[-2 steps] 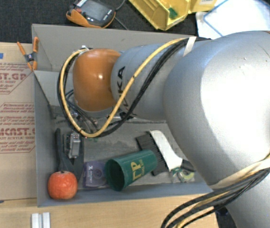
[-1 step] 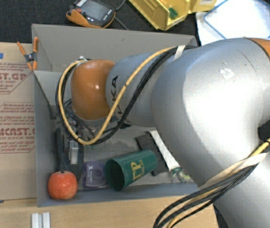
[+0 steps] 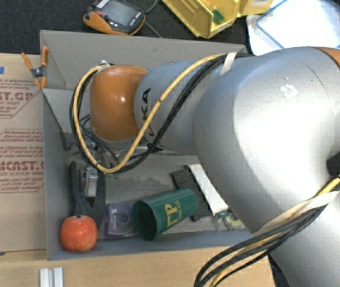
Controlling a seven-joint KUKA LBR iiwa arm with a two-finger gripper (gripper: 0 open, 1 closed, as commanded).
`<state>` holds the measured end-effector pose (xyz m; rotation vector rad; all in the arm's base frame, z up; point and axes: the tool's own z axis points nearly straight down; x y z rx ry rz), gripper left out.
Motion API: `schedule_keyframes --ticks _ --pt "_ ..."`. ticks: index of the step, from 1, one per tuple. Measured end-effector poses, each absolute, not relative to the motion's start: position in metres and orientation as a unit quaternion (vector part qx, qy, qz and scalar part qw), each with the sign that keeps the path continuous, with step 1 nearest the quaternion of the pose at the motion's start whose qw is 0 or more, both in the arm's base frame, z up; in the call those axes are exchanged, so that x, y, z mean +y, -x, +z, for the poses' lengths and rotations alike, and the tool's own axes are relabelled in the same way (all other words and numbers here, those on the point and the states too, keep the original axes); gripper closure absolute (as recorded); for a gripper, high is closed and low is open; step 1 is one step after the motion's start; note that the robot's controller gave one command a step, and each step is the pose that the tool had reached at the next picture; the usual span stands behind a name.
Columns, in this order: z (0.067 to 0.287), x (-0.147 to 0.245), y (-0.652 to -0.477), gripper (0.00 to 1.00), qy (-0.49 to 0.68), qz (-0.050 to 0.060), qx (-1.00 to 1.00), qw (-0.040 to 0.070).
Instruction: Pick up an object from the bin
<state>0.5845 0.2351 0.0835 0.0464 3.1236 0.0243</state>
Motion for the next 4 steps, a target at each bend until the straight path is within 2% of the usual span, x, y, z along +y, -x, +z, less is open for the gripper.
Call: schedule_keyframes --ticks 1,2,3,4 --pt "0.075 0.224 -0.560 0.00 0.001 0.009 1.000 0.016" --pt "0.078 0.204 -0.564 1.00 0.086 0.009 0.996 0.032" --pt "0.078 0.204 -0.564 1.00 0.086 0.009 0.996 0.032" --pt "0.079 0.200 -0.577 1.00 0.111 0.010 0.993 0.038"
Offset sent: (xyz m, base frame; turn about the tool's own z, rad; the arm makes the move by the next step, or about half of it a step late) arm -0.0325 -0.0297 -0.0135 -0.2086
